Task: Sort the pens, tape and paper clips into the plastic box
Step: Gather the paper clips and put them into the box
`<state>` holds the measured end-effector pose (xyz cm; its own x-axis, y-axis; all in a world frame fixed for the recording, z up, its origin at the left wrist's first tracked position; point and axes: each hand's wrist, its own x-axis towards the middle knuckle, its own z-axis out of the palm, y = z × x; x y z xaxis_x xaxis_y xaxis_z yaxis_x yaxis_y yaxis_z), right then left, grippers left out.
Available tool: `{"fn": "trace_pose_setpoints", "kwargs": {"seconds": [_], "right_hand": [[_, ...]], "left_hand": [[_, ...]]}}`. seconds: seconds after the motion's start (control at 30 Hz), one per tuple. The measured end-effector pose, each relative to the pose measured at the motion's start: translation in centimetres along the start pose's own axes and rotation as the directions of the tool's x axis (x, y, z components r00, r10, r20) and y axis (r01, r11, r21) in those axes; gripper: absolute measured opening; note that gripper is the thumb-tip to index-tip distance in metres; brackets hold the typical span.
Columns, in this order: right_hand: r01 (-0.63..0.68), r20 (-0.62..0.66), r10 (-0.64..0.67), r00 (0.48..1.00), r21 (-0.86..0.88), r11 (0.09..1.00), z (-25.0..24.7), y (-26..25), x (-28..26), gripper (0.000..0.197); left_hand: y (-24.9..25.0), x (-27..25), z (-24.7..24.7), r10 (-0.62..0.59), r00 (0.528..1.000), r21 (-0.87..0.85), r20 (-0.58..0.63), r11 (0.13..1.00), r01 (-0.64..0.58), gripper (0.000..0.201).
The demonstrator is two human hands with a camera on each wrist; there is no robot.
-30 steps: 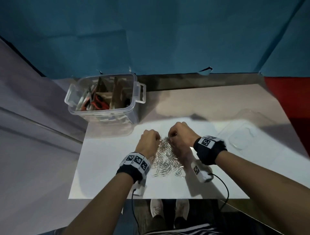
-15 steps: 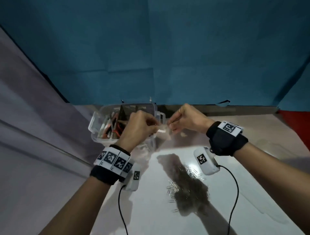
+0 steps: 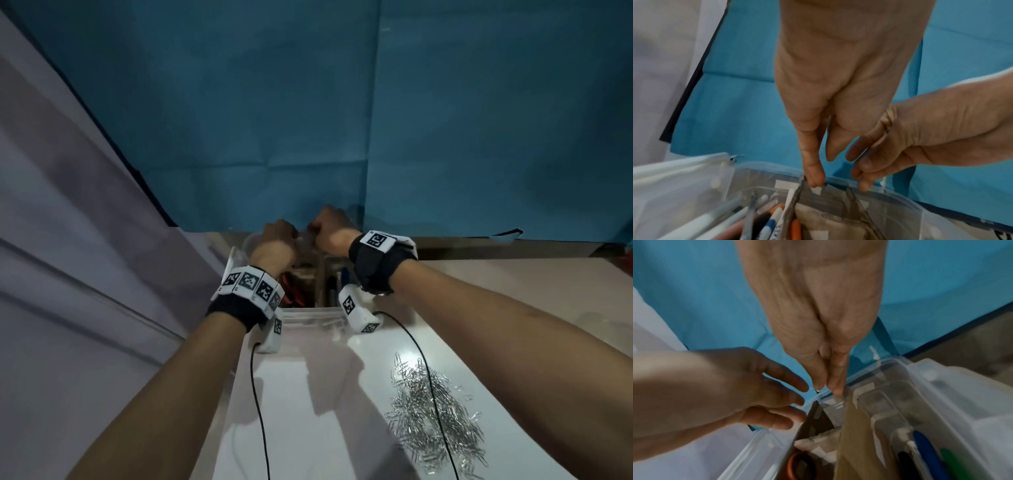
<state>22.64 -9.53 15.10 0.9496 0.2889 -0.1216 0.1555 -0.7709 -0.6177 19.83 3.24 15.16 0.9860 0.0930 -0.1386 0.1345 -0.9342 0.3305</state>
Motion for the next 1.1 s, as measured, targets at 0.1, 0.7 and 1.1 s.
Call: {"fn": "trace_pose_setpoints", "kwargs": {"seconds": [0.1, 0.7, 1.1], "right_hand": [[0.015, -0.014, -0.015, 1.0, 0.012, 1.0, -1.0, 1.3, -0.3, 0.027], [-0.087, 0.301, 0.145, 0.943, -0.198, 0.976, 4.7, 20.0, -18.1, 0.018], [-0.105, 0.237, 0.153, 0.959, -0.204, 0.973, 5.8, 25.1, -24.7, 0.027]], "left_hand": [[0.5, -1.5, -1.1, 0.007, 1.0, 0.009, 0.01, 1.0, -0.007, 0.027], [6.3, -13.0, 19.6, 0.294, 0.886, -0.008, 0.359, 0.95, -0.312, 0.029], [2.9, -18.8, 24.3, 0.404, 0.879, -0.186, 0.252, 0.912, -0.366, 0.029]]}}
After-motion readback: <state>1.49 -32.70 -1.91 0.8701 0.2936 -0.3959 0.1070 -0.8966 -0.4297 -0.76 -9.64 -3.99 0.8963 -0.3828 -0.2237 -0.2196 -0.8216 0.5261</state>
